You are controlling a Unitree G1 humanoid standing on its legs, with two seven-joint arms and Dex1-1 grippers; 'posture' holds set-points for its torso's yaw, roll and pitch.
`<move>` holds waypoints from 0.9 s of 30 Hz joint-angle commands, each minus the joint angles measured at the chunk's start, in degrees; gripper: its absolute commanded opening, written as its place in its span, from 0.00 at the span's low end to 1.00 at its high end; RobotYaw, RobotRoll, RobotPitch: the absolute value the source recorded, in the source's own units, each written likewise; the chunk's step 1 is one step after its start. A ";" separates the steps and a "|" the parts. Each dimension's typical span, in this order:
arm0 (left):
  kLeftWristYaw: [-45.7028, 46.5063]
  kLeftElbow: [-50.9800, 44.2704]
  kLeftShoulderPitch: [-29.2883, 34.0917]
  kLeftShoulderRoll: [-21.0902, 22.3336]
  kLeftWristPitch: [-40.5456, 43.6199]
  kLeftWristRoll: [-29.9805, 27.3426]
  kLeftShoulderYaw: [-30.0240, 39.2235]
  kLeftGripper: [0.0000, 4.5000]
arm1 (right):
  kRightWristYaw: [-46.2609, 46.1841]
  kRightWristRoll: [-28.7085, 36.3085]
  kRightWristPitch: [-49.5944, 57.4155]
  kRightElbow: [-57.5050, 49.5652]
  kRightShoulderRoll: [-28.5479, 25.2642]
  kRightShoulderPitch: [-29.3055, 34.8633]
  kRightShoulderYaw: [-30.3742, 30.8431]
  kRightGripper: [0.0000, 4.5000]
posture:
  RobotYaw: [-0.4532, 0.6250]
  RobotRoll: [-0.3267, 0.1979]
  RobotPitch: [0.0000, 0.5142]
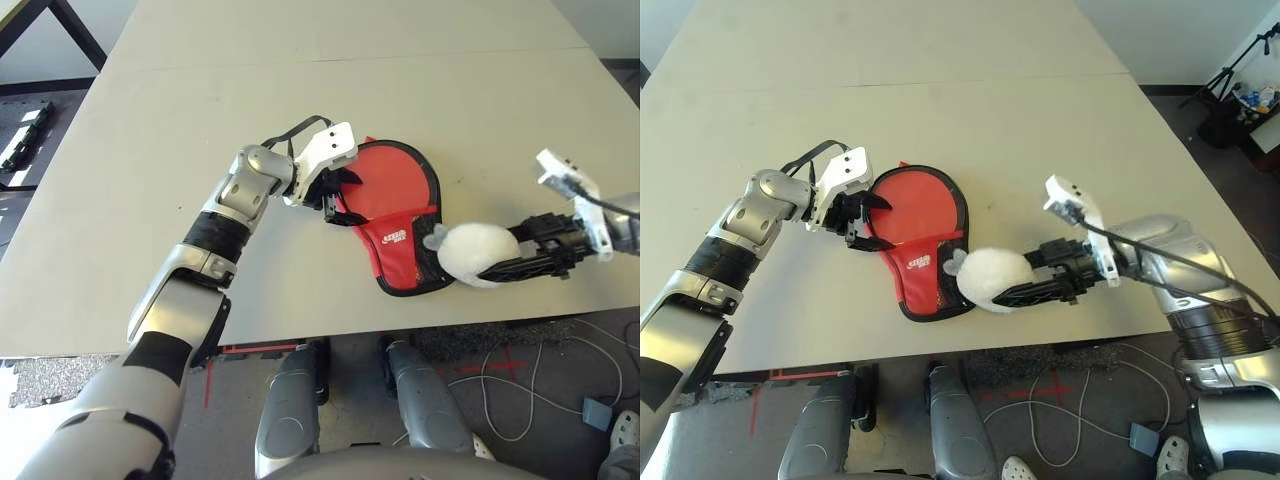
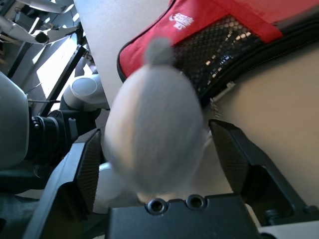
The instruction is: Store the ping-pong paddle in its case and zip it.
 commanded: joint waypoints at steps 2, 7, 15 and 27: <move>-0.39 2.00 3.35 0.42 1.72 2.57 -3.01 1.00 | 0.65 3.46 -1.84 1.34 -3.84 0.70 1.69 0.99 | 0.31 0.62 0.55; -0.37 0.83 3.40 0.65 1.89 1.20 -1.43 1.00 | 0.31 2.15 -2.22 7.23 -1.67 -3.29 0.24 0.99 | 0.31 0.62 0.55; -0.88 -7.39 2.78 2.60 9.23 -3.96 3.82 1.00 | -12.98 -0.34 -4.34 18.57 9.98 -8.26 -8.15 0.99 | 0.33 0.62 0.56; 9.78 -20.29 5.48 4.79 20.35 -17.23 21.33 1.00 | -37.79 -3.59 -19.65 31.40 21.92 -13.54 -22.39 0.99 | 0.34 0.62 0.57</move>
